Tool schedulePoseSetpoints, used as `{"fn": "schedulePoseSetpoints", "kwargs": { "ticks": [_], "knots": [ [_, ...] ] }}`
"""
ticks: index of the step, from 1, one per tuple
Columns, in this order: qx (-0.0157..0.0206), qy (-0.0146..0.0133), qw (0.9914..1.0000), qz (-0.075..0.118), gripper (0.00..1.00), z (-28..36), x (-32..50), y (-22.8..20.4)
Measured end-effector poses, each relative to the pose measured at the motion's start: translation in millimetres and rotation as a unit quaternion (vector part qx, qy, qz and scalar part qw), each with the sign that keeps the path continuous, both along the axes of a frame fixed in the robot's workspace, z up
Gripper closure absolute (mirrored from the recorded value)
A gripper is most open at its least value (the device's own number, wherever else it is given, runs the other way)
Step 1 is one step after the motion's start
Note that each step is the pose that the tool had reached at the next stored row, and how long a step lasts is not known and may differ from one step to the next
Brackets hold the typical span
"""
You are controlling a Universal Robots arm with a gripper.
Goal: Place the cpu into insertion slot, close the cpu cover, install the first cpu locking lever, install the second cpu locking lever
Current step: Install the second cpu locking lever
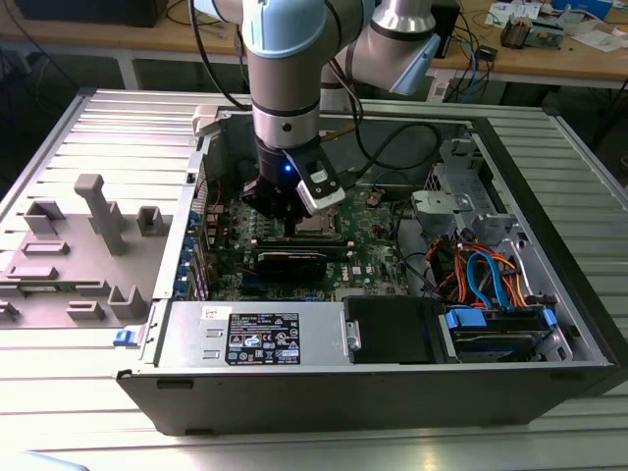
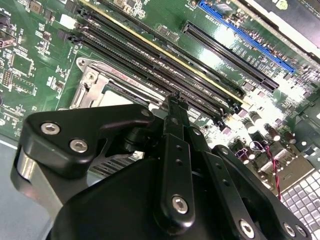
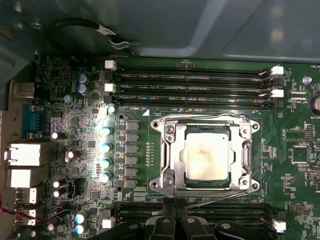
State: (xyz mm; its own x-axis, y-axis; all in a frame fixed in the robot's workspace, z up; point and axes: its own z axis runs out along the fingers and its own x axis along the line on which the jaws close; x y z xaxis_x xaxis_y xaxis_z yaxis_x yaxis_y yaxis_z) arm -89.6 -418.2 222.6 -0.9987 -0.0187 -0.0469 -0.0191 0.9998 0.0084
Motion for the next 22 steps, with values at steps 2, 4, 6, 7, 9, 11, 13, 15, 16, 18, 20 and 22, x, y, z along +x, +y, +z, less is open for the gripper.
{"fn": "schedulePoseSetpoints", "kwargs": {
  "ticks": [2,4,6,7,9,11,13,15,16,18,20,22],
  "knots": [
    [-0.0002,0.0001,1.0,0.0,0.89,-1.3,-0.5,-0.1],
    [-0.0001,0.0001,1.0,0.0,0.89,-1.8,-0.5,0.0],
    [-0.0001,0.0001,1.0,0.0,0.89,-1.8,-0.5,0.0],
    [-0.0001,0.0,1.0,0.0,0.89,-1.9,-0.5,0.0],
    [-0.0001,0.0001,1.0,0.0,0.89,-2.0,-0.4,0.0],
    [-0.0001,0.0001,1.0,0.0,0.89,-2.3,-0.5,0.0],
    [-0.0001,0.0,1.0,0.0,0.89,-2.5,-0.5,0.0],
    [0.0,0.0,1.0,0.0,0.89,-3.1,-1.3,0.0],
    [-0.0001,0.0,1.0,0.0,0.89,-3.3,-1.6,0.0],
    [-0.0001,0.0,1.0,0.0,0.89,-4.2,-2.8,0.0],
    [-0.0001,0.0,1.0,0.0,0.89,-4.3,-2.9,-0.1],
    [0.0002,0.0,1.0,0.0,0.89,-4.3,-2.9,-0.6]
  ]
}}
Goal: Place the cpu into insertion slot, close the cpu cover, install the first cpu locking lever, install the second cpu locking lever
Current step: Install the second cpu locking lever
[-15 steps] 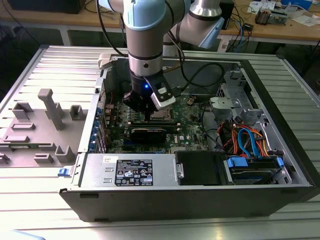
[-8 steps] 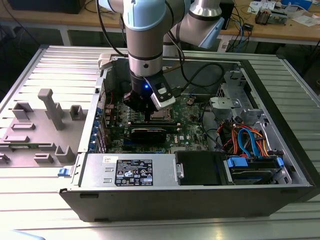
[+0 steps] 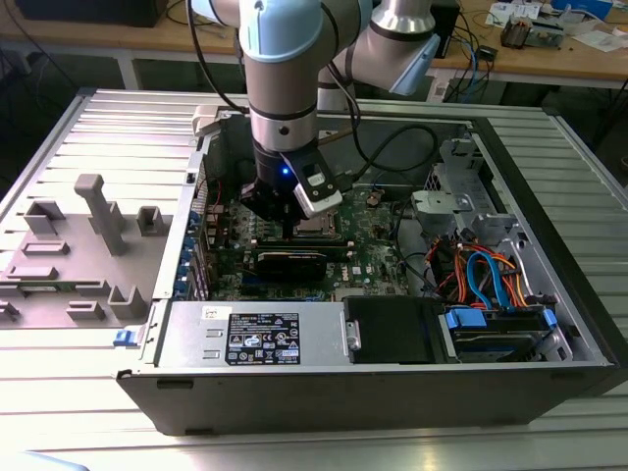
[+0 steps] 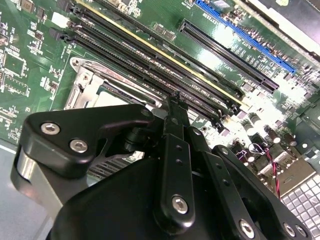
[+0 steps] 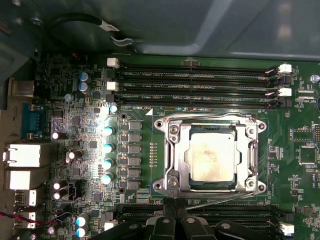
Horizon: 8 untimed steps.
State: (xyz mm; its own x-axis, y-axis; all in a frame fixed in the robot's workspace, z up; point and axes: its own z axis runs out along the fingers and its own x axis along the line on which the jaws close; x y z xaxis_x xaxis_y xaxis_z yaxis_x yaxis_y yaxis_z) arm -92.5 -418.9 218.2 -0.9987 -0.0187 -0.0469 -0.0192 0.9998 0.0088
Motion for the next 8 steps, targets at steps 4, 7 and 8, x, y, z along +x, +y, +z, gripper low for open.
{"fn": "schedulePoseSetpoints", "kwargs": {
  "ticks": [4,7,8],
  "knots": [
    [0.0002,0.0,0.99994,0.011,0.89,-0.1,0.0,-0.4],
    [0.0001,0.0,0.99956,0.03,0.89,-0.4,0.0,-0.4],
    [0.0001,0.0,0.99949,0.032,0.89,-0.4,0.0,-0.4]
  ]
}}
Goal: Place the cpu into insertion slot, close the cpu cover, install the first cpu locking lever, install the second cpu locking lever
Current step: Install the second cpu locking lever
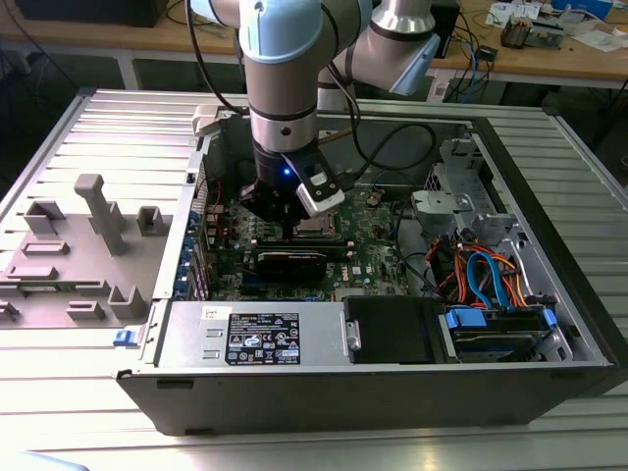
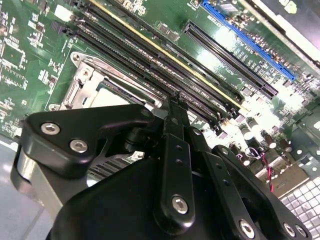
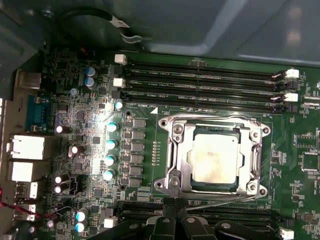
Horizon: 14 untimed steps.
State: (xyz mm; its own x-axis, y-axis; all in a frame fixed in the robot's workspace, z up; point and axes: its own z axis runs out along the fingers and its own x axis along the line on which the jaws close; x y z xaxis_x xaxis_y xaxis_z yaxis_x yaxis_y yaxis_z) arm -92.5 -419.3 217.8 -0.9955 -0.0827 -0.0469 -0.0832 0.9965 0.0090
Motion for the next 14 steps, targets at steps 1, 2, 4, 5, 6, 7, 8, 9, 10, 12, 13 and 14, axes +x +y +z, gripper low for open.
{"fn": "schedulePoseSetpoints", "kwargs": {
  "ticks": [1,2,4,5,6,7,8,9,10,12,13,14],
  "knots": [
    [0.0,0.0,1.0,0.0,0.89,0.0,0.0,0.0],
    [0.0001,0.0,1.0,0.0,0.89,-0.1,0.0,0.0],
    [0.0021,0.0,1.0,0.0,0.89,-0.3,0.0,-0.1],
    [0.0066,-0.0003,0.99998,0.0,0.89,-0.6,0.0,0.0],
    [0.0103,-0.0005,0.99995,0.0,0.89,-0.8,0.0,0.0],
    [0.012,-0.0006,0.99993,0.0,0.89,-1.0,-0.1,0.0],
    [0.0145,-0.0008,0.99989,0.0,0.89,-1.3,-0.1,0.0],
    [0.0149,-0.0008,0.99989,0.0,0.89,-1.4,-0.1,0.1],
    [0.015,-0.0008,0.99989,0.0,0.89,-1.4,-0.1,0.1],
    [0.015,-0.0007,0.99989,0.0,0.89,-1.3,-0.1,0.0],
    [0.0154,-0.0008,0.99988,0.0,0.89,-1.4,-0.1,0.0],
    [0.0156,-0.0007,0.99988,0.0,0.89,-1.4,-0.1,0.0]
  ]
}}
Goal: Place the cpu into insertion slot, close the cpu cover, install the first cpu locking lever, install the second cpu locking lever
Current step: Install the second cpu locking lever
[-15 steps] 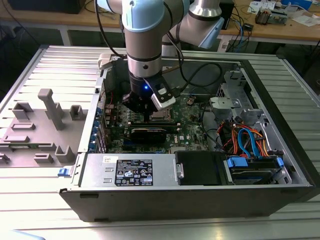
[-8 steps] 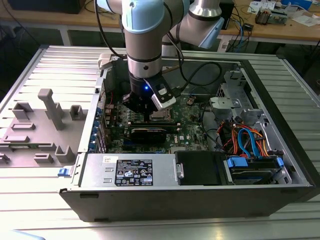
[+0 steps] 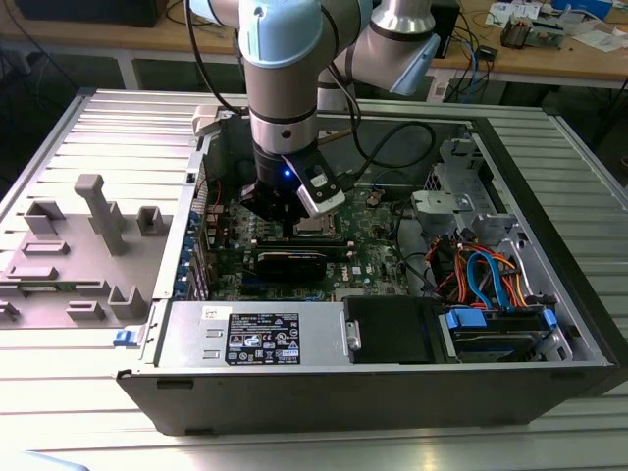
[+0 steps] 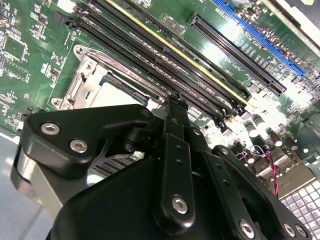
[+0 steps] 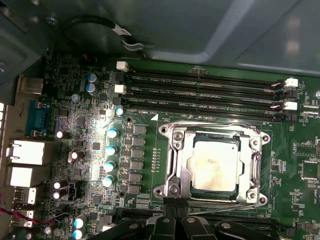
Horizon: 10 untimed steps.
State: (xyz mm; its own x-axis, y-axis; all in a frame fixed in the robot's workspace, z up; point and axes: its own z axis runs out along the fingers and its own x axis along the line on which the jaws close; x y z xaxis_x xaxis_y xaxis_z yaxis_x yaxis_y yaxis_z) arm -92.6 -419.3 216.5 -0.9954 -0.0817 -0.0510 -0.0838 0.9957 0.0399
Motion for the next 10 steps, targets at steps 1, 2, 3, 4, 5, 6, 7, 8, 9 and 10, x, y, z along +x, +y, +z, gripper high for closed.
{"fn": "schedulePoseSetpoints", "kwargs": {
  "ticks": [1,2,3,4,5,6,7,8,9,10],
  "knots": [
    [0.0001,0.0,1.0,0.0,0.89,0.0,0.0,0.0],
    [0.0001,0.0,1.0,0.0,0.89,0.0,0.0,0.0],
    [0.0002,0.0,1.0,0.0,0.89,-0.3,0.0,0.0],
    [0.0001,-0.0001,1.0,0.0,0.89,-0.7,-0.1,-0.1],
    [0.0001,-0.0003,1.0,0.0,0.89,-1.2,0.0,0.0],
    [0.0001,-0.0005,1.0,0.0,0.89,-1.7,0.1,0.0],
    [0.0001,-0.0004,1.0,0.0,0.89,-1.8,0.0,0.0],
    [0.0001,-0.0005,1.0,0.0,0.89,-1.8,0.0,0.0],
    [0.0001,-0.0005,1.0,0.0,0.89,-1.8,0.0,0.0],
    [0.0002,-0.0005,1.0,0.0,0.89,-1.9,0.0,0.0]
  ]
}}
